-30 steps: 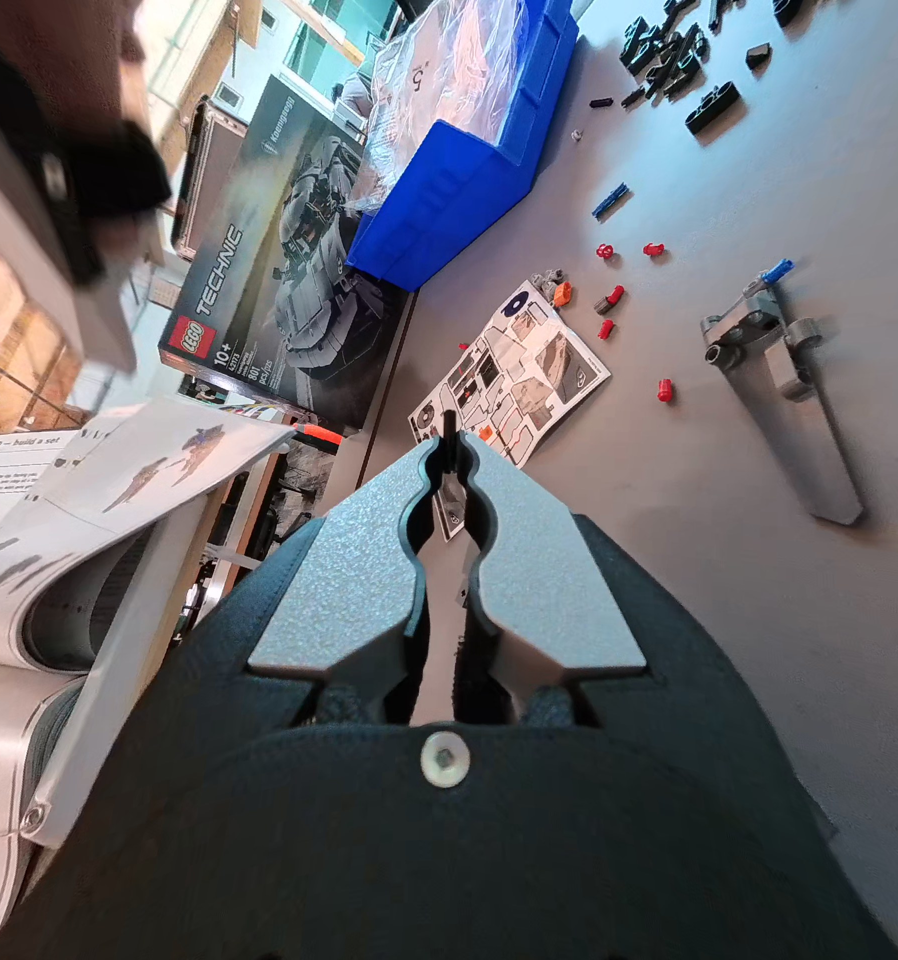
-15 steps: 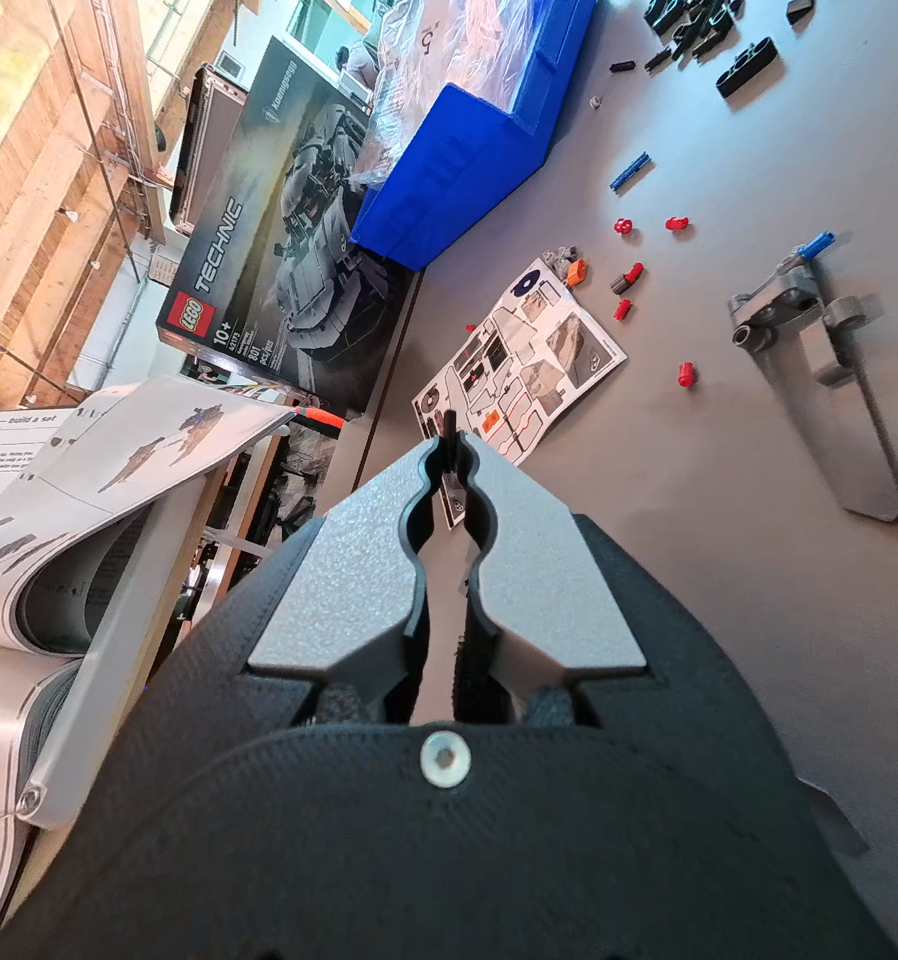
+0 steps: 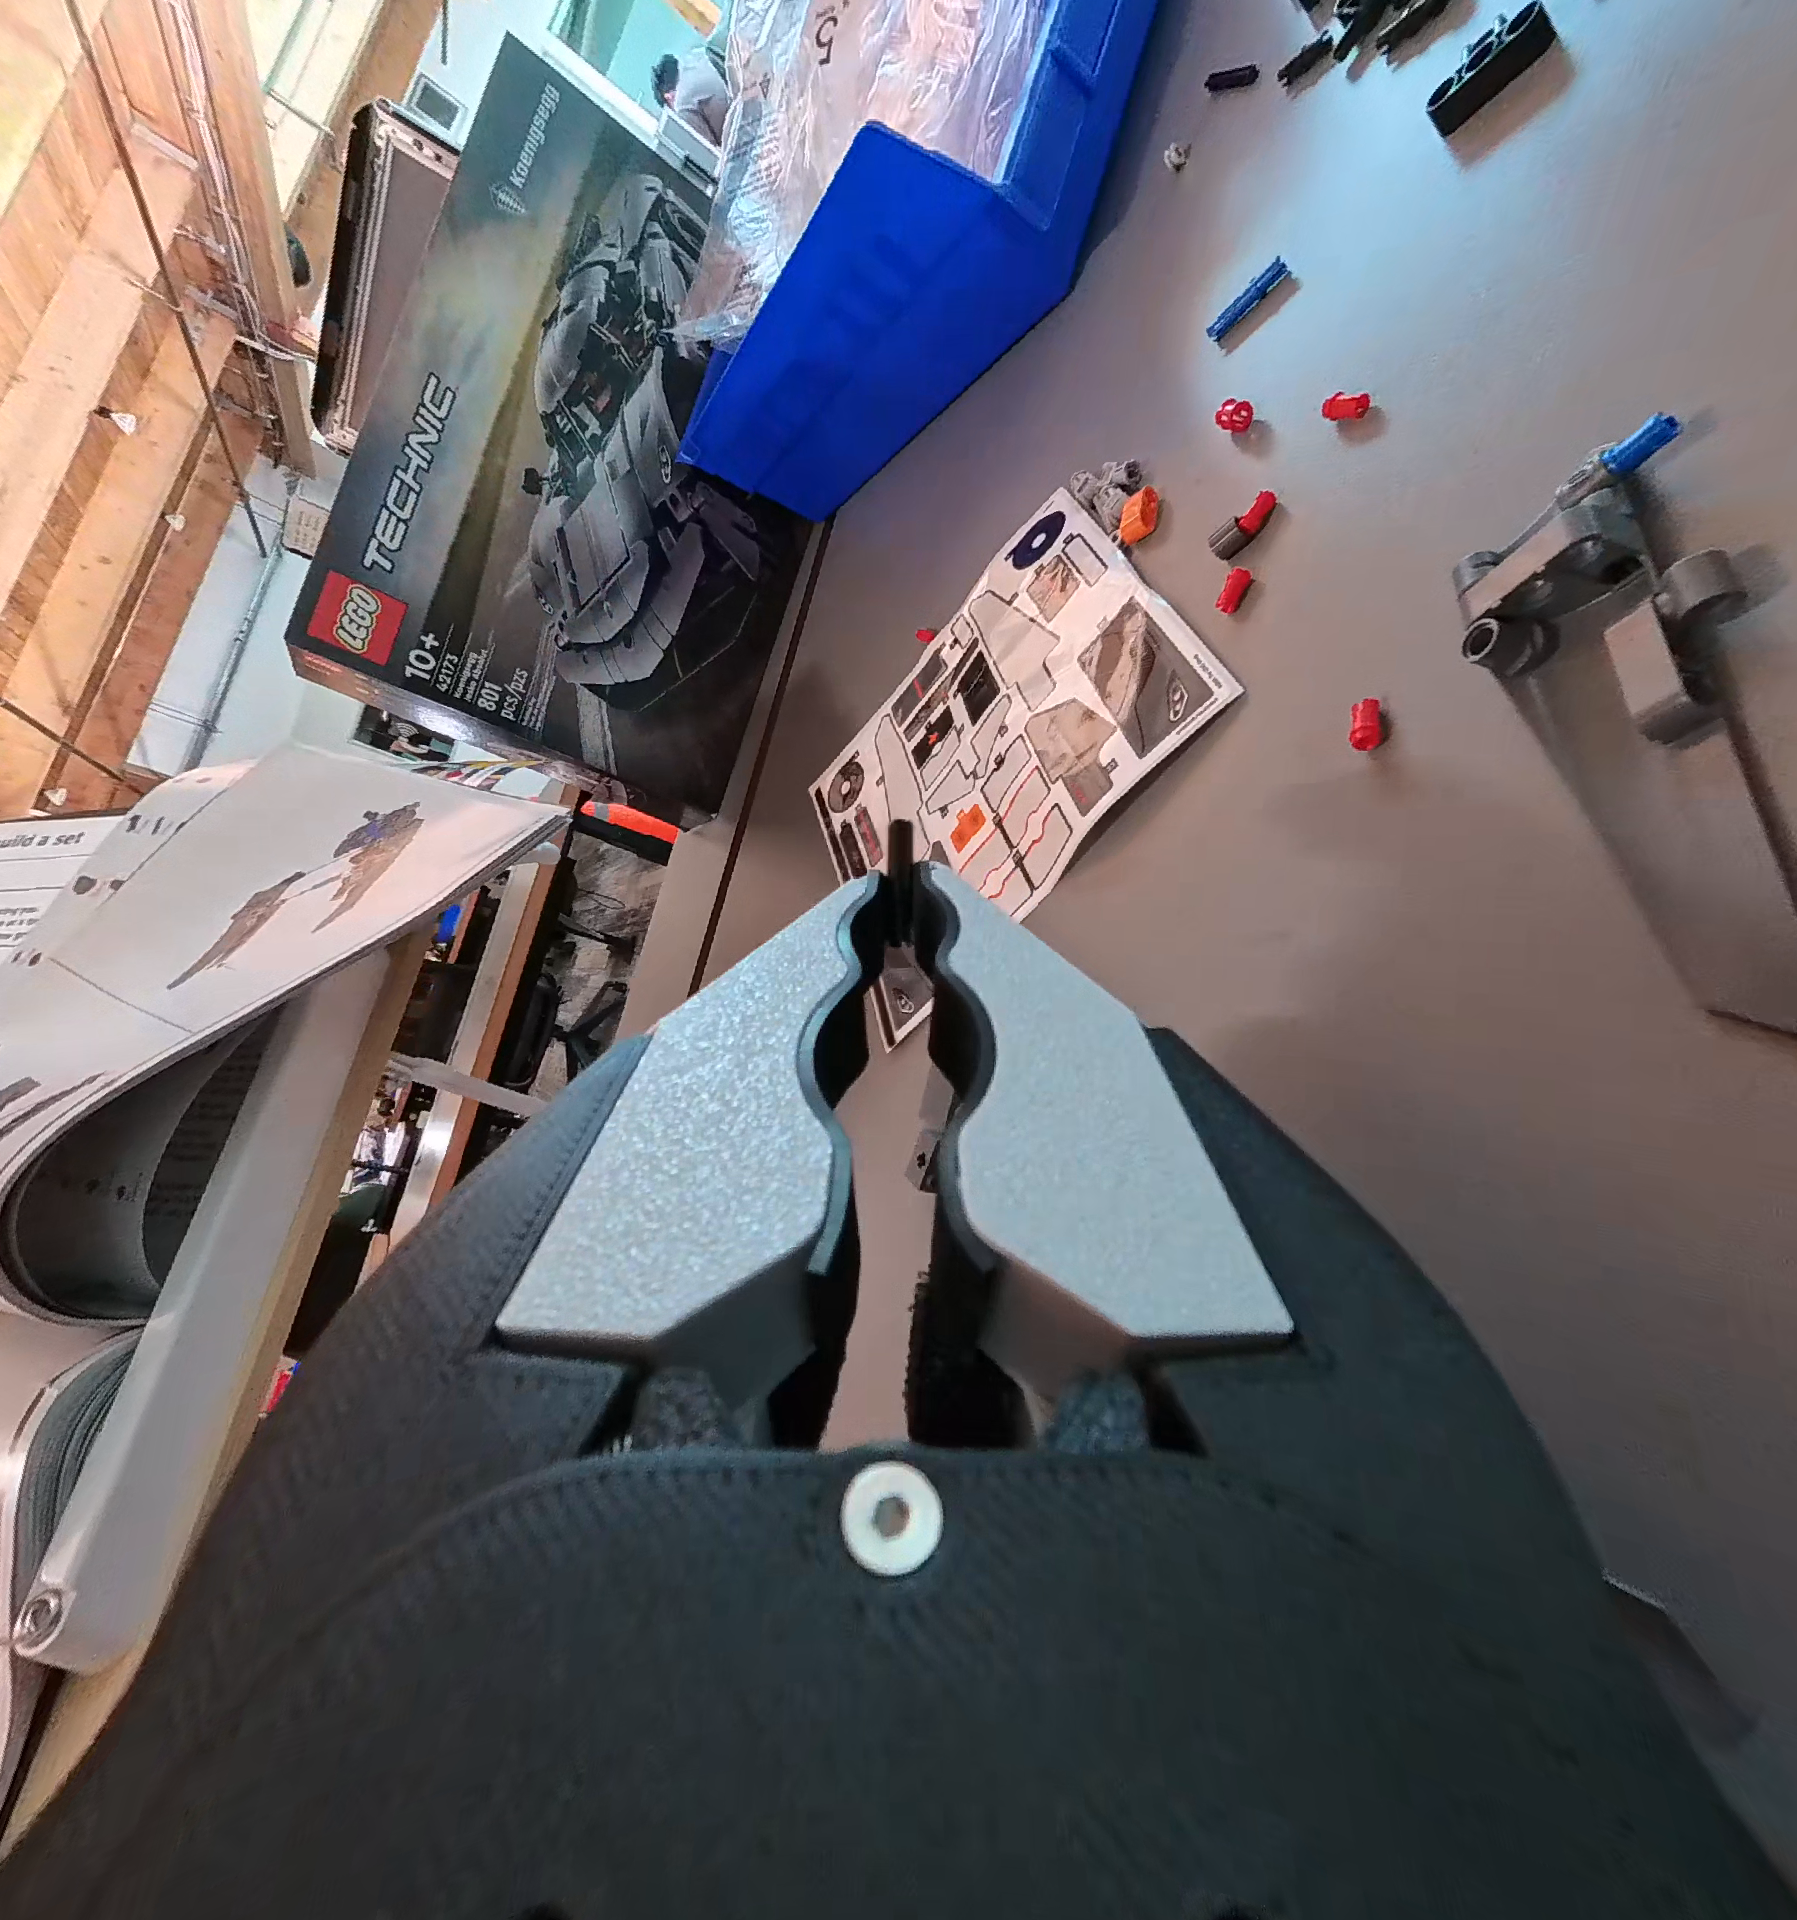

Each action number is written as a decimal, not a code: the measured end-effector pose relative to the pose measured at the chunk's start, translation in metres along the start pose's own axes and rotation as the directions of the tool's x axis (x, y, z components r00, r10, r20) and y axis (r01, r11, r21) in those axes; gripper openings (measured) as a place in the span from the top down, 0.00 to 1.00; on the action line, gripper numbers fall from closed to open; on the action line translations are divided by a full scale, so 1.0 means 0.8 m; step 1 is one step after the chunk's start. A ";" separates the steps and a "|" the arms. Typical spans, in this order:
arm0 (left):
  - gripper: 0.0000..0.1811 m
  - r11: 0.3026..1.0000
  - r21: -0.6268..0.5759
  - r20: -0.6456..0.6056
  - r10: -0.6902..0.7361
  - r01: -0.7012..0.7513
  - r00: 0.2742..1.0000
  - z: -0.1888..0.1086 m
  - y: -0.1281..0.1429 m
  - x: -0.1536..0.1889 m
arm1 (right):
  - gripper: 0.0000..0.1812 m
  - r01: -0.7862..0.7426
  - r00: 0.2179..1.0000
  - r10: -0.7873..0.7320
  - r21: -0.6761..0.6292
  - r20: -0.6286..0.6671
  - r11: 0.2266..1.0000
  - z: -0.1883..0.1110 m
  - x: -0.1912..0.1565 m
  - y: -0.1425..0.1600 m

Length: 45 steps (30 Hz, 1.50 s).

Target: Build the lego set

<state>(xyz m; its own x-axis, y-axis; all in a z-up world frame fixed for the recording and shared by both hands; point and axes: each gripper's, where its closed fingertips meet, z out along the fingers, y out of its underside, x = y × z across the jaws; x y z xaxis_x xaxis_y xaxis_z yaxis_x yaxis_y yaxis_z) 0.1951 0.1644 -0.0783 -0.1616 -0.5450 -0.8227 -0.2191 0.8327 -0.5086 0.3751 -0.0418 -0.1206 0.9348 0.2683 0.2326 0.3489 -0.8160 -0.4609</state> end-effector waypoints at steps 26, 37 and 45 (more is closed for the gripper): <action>0.99 1.000 0.009 -0.006 -0.002 0.002 1.000 0.000 -0.003 -0.001 | 0.96 0.061 0.995 -0.061 -0.002 0.083 0.998 0.024 -0.008 -0.014; 1.00 1.000 0.000 0.019 -0.014 0.014 1.000 -0.001 0.005 -0.014 | 0.96 0.390 0.853 -0.445 0.231 0.274 0.891 0.008 -0.181 -0.165; 1.00 0.999 0.013 0.041 -0.041 0.040 0.998 -0.010 0.009 -0.031 | 0.96 0.565 0.676 -0.636 0.293 0.373 0.772 0.063 -0.284 -0.245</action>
<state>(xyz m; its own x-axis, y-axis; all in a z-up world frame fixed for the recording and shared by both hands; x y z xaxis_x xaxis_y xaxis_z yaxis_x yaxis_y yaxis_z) 0.1899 0.1831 -0.0592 -0.1127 -0.5739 -0.8111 -0.2131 0.8113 -0.5444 0.0980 0.0829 -0.1265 0.4343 0.8912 0.1307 0.8164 -0.3282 -0.4751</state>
